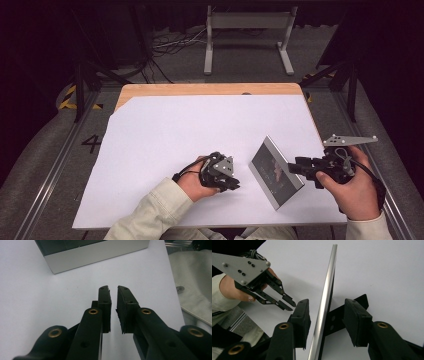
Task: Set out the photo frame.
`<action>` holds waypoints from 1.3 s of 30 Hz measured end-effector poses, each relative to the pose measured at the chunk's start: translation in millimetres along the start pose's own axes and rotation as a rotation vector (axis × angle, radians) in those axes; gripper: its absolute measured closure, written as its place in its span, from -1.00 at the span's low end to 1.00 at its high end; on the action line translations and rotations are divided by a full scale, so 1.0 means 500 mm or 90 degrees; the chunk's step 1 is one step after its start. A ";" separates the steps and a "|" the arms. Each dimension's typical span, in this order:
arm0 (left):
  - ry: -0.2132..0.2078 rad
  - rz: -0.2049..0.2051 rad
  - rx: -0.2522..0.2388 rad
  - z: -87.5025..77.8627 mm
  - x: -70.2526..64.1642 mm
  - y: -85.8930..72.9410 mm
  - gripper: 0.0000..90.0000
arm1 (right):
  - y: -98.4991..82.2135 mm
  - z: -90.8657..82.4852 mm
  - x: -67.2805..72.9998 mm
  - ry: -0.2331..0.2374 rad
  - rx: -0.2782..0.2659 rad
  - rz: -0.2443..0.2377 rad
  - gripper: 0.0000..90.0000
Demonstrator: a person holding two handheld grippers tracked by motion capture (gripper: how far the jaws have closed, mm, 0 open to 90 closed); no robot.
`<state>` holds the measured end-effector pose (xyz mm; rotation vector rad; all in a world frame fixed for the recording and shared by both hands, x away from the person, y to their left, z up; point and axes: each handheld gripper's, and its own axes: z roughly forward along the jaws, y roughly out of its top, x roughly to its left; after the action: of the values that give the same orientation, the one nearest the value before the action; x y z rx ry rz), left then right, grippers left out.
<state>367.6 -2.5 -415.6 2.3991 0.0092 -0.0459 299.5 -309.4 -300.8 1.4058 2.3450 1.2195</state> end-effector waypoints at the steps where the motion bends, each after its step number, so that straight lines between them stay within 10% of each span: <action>1: -0.001 0.001 0.001 0.000 0.000 0.000 0.81 | 0.000 0.003 0.002 0.001 0.002 -0.001 0.24; 26: 0.000 -0.001 0.006 0.004 0.004 -0.004 0.80 | -0.005 0.081 0.021 -0.015 0.082 -0.022 0.24; 39: -0.001 -0.005 0.009 0.007 0.005 -0.006 0.79 | -0.004 0.075 0.028 -0.061 0.091 -0.037 0.71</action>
<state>369.8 -2.5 -420.2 2.4126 0.0170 -0.0515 309.0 -277.5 -323.0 1.3935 2.4306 0.9644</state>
